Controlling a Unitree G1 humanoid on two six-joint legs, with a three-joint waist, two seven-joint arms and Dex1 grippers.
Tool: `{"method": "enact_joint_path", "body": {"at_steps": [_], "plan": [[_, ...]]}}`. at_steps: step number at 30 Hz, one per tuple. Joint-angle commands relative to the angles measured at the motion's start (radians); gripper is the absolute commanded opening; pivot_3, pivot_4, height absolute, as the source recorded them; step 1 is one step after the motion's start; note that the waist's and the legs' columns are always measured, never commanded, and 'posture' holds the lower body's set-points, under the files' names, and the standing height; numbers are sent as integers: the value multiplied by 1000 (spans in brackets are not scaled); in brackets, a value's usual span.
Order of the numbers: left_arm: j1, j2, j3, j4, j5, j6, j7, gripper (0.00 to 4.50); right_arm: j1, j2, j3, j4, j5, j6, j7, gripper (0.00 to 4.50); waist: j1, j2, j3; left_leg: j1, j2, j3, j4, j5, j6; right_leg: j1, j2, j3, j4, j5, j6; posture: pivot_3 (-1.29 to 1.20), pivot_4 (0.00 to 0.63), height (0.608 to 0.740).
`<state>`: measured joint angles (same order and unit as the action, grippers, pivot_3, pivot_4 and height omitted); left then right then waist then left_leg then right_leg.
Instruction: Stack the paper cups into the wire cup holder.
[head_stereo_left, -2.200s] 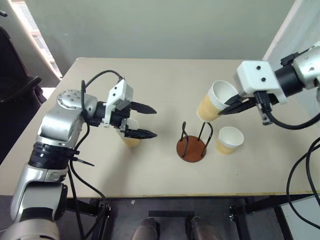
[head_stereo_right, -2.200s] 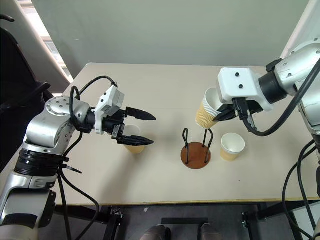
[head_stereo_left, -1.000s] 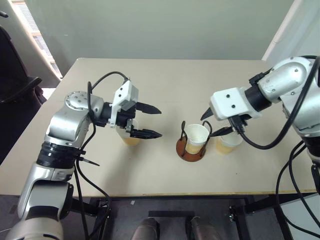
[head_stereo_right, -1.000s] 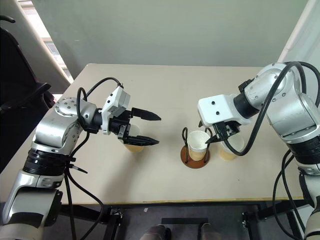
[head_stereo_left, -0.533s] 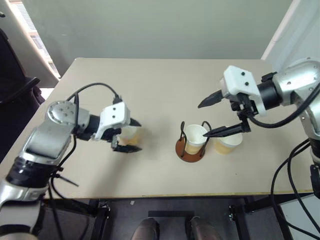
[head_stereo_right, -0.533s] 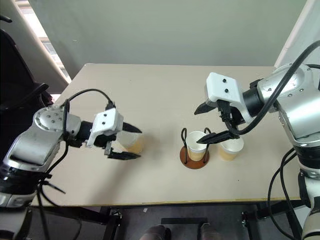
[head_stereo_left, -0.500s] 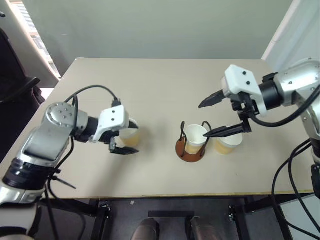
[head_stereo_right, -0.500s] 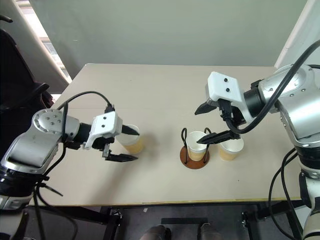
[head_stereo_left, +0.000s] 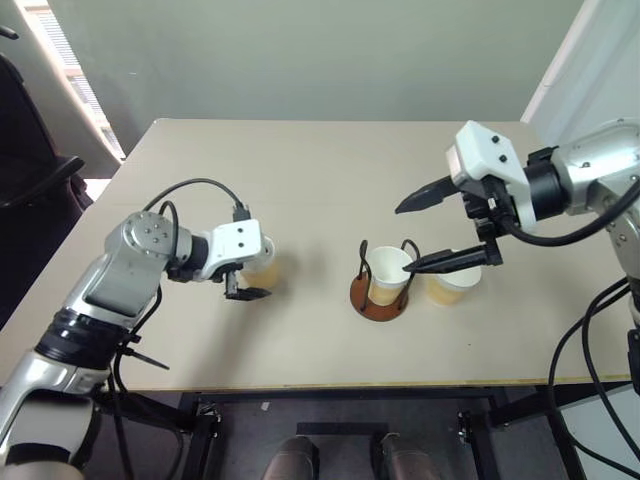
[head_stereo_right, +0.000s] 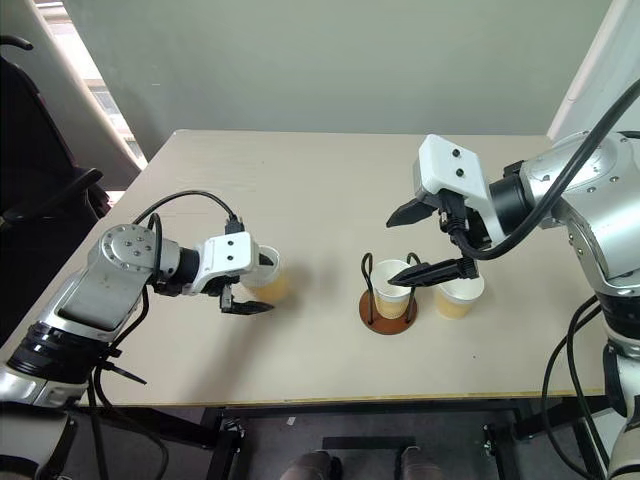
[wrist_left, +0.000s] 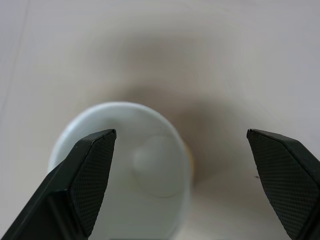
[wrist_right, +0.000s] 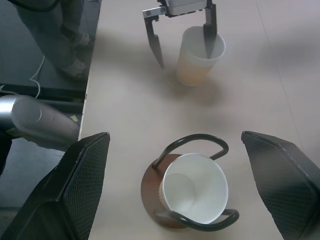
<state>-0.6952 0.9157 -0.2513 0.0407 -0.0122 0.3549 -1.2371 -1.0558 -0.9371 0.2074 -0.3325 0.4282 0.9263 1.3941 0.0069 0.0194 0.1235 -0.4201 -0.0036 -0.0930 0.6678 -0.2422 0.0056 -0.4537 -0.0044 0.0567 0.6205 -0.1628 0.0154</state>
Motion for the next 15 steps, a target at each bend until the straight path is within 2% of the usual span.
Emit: {"method": "enact_joint_path", "body": {"at_steps": [1, 5, 8, 15], "plan": [[-35, -10, 18, -20, -11, 12, -10, 4500, -2, -29, -32, -32, 22, 6, -14, 4372, 0, 0, 0, 0, 0, 0, 0, 0, 0, 0, 0, 0, 0, 0, 0, 0, 150, 740], [-37, -11, 0, 2, 12, -3, -21, 4500, -1, -38, -30, -34, 33, 7, -24, 4372, 0, 0, 0, 0, 0, 0, 0, 0, 0, 0, 0, 0, 0, 0, 0, 0, 150, 740], [-38, -19, -10, 14, 20, -16, -25, 3904, -3, -39, -27, -31, 39, 4, -30, 4416, 0, 0, 0, 0, 0, 0, 0, 0, 0, 0, 0, 0, -1, 0, 0, 0, 150, 740], [-45, -15, -27, 49, 33, -91, -71, 1394, -2, -37, -28, -35, 67, 20, -41, 4416, 0, 0, 0, 0, 0, 0, 0, -1, 1, 0, 0, 0, -1, 0, 1, 0, 150, 740]]}}
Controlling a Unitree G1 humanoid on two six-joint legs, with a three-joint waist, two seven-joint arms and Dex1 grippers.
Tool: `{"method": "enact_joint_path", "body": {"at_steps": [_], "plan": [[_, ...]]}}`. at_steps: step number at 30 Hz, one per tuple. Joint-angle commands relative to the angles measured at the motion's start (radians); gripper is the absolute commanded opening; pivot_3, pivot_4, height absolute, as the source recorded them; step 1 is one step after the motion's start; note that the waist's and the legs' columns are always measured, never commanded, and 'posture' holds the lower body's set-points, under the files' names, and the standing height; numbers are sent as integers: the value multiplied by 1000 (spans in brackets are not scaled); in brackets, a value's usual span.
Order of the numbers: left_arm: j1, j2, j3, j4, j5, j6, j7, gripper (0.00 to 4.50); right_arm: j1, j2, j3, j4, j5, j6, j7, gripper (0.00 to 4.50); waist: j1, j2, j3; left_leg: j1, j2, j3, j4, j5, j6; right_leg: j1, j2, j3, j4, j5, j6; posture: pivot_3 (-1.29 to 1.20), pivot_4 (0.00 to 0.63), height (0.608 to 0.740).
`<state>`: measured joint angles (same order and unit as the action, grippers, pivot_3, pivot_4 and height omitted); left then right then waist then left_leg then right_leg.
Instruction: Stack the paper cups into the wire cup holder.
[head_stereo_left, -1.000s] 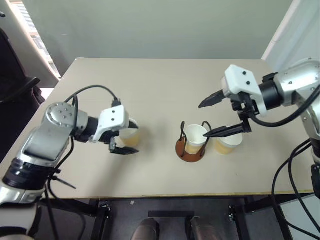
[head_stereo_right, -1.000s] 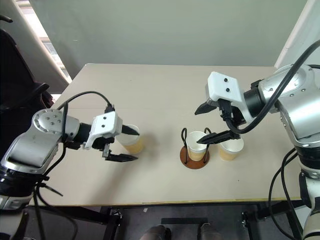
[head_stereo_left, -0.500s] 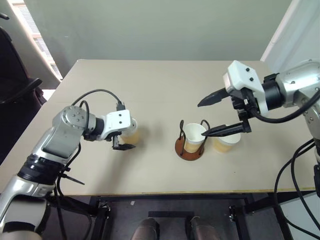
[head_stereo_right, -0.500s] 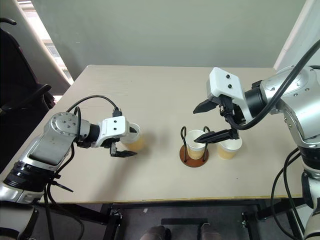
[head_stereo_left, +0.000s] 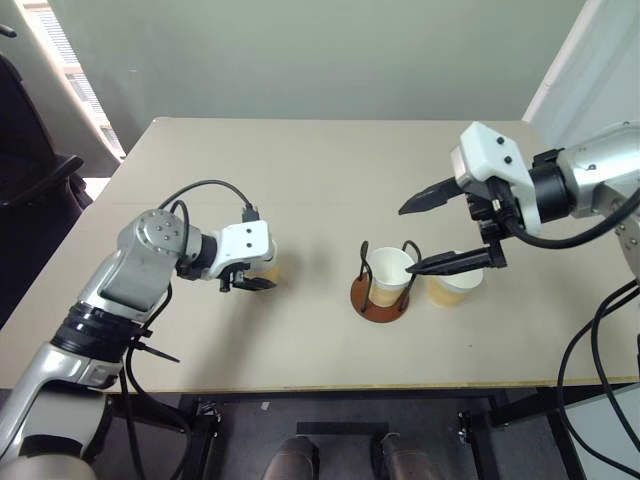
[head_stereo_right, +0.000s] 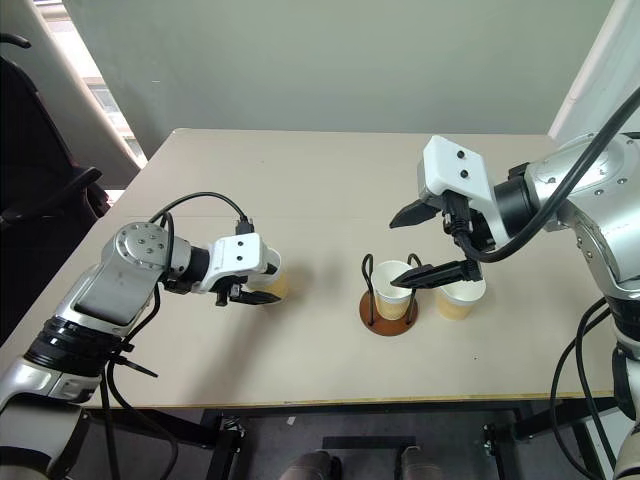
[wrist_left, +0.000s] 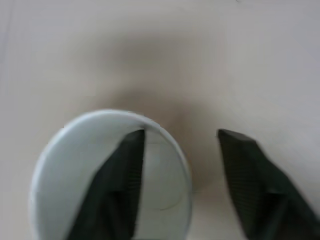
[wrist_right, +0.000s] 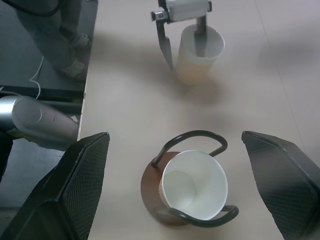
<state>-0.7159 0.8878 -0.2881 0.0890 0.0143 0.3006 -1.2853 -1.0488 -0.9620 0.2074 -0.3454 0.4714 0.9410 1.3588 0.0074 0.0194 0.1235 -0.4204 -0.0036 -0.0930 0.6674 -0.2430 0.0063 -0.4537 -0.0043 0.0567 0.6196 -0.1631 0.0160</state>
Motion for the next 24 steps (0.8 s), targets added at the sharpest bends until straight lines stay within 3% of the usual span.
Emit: {"method": "enact_joint_path", "body": {"at_steps": [1, 4, 16, 24], "plan": [[-22, 18, 10, -2, 0, -46, -39, 1011, -8, -13, -30, -23, 28, 8, -6, 4416, 0, 0, 0, 0, 0, 0, 0, 0, 0, 0, 0, 0, 0, 0, 0, 0, 150, 740], [-15, 27, 19, -16, -19, -63, -83, 30, -9, -17, -33, -20, 36, 11, -9, 4416, 0, 0, 0, 0, 0, 0, 0, 0, 0, 0, 0, 0, 0, 0, 0, 0, 150, 740], [-150, -5, 66, 5, -120, -17, -170, 30, -21, -34, -96, 15, 88, 36, -26, 4416, 2, 0, 0, -1, 0, 0, 0, 0, 1, 0, 0, 0, 0, 0, 0, 0, 150, 740], [-360, -131, 63, 41, -242, 59, -236, 30, 104, -88, -214, 14, 137, 69, -93, 4416, 9, 0, 0, -2, 0, 0, 1, -1, 1, 1, -1, 0, -3, 2, 4, 0, 150, 740]]}}
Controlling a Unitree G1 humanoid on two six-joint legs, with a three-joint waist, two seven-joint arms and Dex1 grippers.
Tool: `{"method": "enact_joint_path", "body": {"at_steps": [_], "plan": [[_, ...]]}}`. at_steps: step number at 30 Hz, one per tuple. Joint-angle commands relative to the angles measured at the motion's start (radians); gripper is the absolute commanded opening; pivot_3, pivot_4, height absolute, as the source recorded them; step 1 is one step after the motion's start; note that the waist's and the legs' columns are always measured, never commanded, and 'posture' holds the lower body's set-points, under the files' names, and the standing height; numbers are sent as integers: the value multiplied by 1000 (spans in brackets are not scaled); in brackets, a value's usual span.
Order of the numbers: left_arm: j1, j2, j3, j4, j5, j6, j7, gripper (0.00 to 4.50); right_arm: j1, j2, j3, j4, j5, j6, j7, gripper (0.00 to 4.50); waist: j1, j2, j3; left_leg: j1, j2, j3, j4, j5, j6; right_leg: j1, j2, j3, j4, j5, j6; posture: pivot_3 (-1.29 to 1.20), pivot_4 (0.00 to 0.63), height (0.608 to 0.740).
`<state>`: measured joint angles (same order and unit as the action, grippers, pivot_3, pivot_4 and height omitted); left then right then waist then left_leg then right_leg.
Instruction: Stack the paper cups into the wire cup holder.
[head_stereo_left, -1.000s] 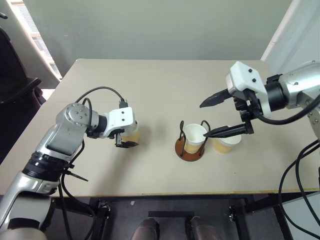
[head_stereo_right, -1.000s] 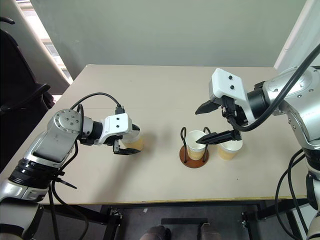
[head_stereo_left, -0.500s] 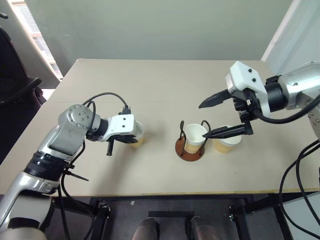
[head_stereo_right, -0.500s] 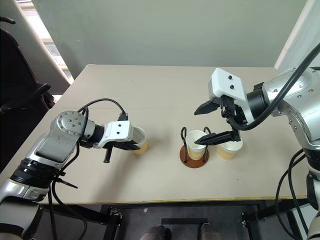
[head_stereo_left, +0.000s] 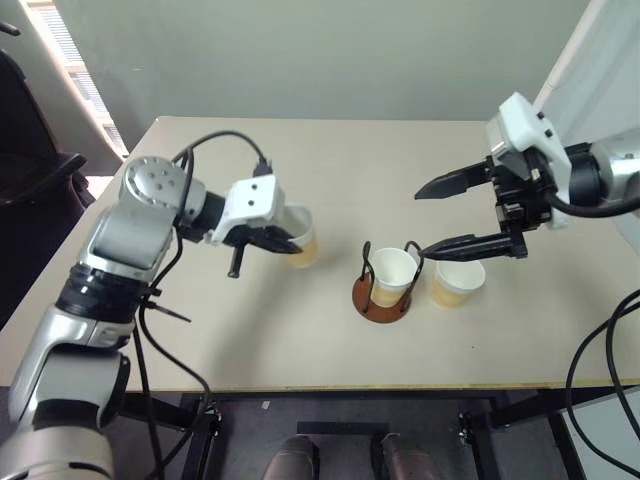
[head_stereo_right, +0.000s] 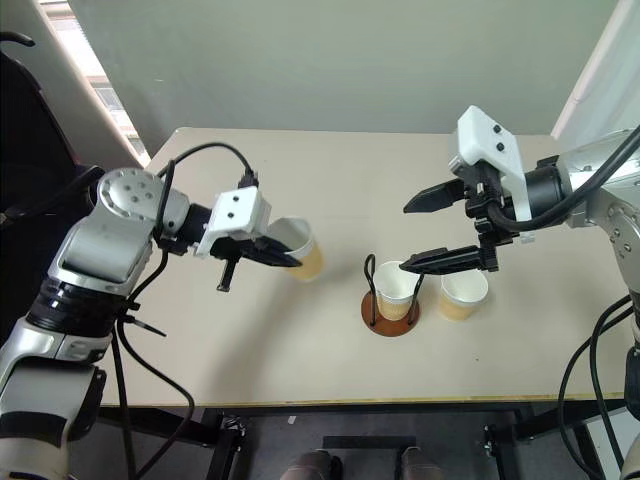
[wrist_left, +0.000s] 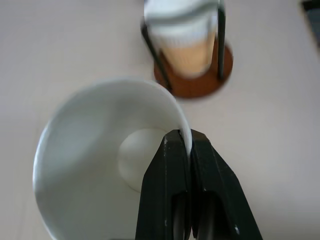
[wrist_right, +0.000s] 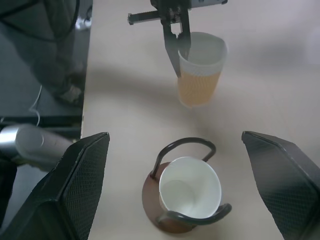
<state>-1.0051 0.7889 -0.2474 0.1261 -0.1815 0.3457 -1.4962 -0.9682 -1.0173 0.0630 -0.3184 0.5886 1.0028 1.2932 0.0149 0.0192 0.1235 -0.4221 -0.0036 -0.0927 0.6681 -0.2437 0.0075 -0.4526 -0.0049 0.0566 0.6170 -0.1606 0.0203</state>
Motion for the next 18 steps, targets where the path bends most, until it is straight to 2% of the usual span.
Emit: {"method": "enact_joint_path", "body": {"at_steps": [1, 11, 18], "plan": [[-94, -50, 18, 12, -57, 17, -37, 30, 41, -44, -83, -18, 23, 12, -35, 4416, 2, 0, 0, -1, 0, 0, 0, 0, 0, 0, 0, 0, -1, 3, 5, 0, 150, 740], [-273, -232, -50, 141, -111, -11, -118, 30, 135, -129, -206, -45, 81, 59, -118, 4416, 4, 0, 0, -4, 0, 1, 4, -2, 3, 1, 0, 0, -6, 4, 12, 0, 150, 740], [-313, -289, -158, 236, -129, -89, -118, 30, 206, -161, -286, -85, 131, 93, -175, 4416, 8, 0, 0, -7, 0, 2, 13, -5, 8, 2, 0, 1, -6, 3, 18, 0, 150, 740]]}}
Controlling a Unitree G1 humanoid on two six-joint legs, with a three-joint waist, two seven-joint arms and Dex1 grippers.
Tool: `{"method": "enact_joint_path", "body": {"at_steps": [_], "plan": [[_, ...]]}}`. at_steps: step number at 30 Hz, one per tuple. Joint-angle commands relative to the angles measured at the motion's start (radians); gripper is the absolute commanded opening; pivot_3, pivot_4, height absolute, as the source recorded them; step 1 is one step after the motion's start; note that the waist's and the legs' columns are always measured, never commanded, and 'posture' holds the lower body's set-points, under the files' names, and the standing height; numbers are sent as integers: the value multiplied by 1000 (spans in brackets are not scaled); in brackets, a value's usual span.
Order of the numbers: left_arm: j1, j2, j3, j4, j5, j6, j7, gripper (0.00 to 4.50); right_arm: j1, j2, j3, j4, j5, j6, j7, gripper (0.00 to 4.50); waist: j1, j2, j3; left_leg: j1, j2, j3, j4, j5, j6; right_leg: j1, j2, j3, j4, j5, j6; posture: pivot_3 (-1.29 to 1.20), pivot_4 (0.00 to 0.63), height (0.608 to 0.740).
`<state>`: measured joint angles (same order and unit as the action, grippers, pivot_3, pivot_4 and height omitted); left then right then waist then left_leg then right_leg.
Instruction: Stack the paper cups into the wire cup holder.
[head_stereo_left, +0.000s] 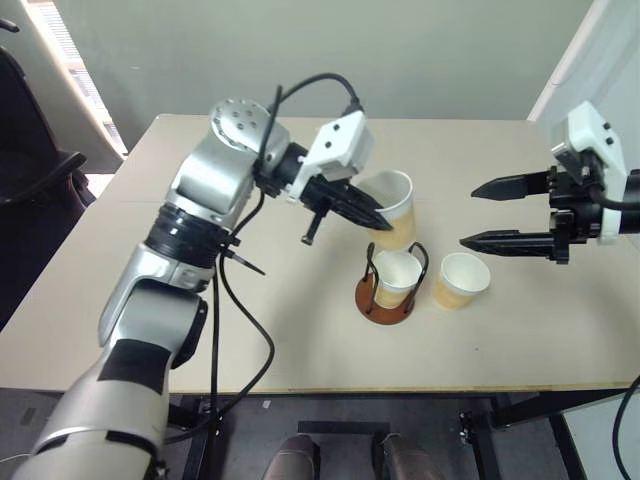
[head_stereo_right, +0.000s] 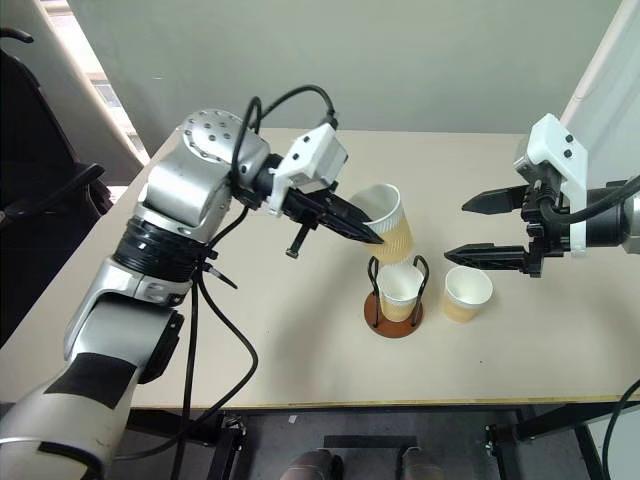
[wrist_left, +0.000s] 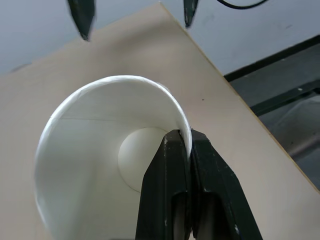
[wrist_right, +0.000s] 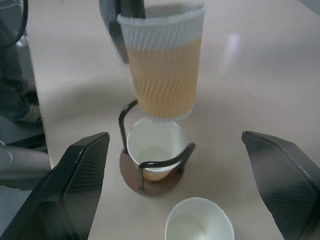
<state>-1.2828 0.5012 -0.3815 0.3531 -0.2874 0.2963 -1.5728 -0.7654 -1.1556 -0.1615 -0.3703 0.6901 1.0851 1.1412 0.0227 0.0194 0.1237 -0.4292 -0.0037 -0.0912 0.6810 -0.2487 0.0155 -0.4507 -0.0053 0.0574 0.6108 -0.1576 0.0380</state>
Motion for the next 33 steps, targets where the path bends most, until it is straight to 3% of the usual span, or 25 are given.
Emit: {"method": "enact_joint_path", "body": {"at_steps": [1, 11, 24, 27, 33], "plan": [[-37, -1, -35, 15, -27, -47, -42, 30, 7, -25, -67, -37, 35, 12, -30, 4416, 0, 0, 0, 0, 0, 0, 0, 0, 0, 0, 0, 1, 0, 0, 1, 0, 150, 740], [-48, -48, -127, 89, -30, -109, -42, 30, 48, -58, -122, -67, 94, 36, -80, 4416, 8, 0, 0, -1, -2, 1, 3, -2, 3, 1, -1, 1, -2, 0, 5, 0, 150, 740], [-72, -151, -145, 215, 99, -241, -42, 30, 80, -87, -140, -85, 148, 48, -129, 4416, 11, 0, 0, -1, -3, 2, 4, -3, 4, 2, -2, 2, -1, -1, 10, 0, 150, 740], [-86, -154, -151, 231, 109, -262, -42, 614, 83, -96, -142, -84, 155, 48, -135, 4416, 11, 0, 0, -1, -3, 3, 4, -3, 5, 2, -3, 2, -1, -2, 10, 0, 150, 740], [-109, -174, -125, 250, 101, -258, -42, 2672, 100, -115, -127, -80, 142, 25, -134, 4416, 12, 0, 0, -2, -4, 3, 5, -4, 5, 2, -3, 2, -2, -2, 11, 0, 150, 740]]}}
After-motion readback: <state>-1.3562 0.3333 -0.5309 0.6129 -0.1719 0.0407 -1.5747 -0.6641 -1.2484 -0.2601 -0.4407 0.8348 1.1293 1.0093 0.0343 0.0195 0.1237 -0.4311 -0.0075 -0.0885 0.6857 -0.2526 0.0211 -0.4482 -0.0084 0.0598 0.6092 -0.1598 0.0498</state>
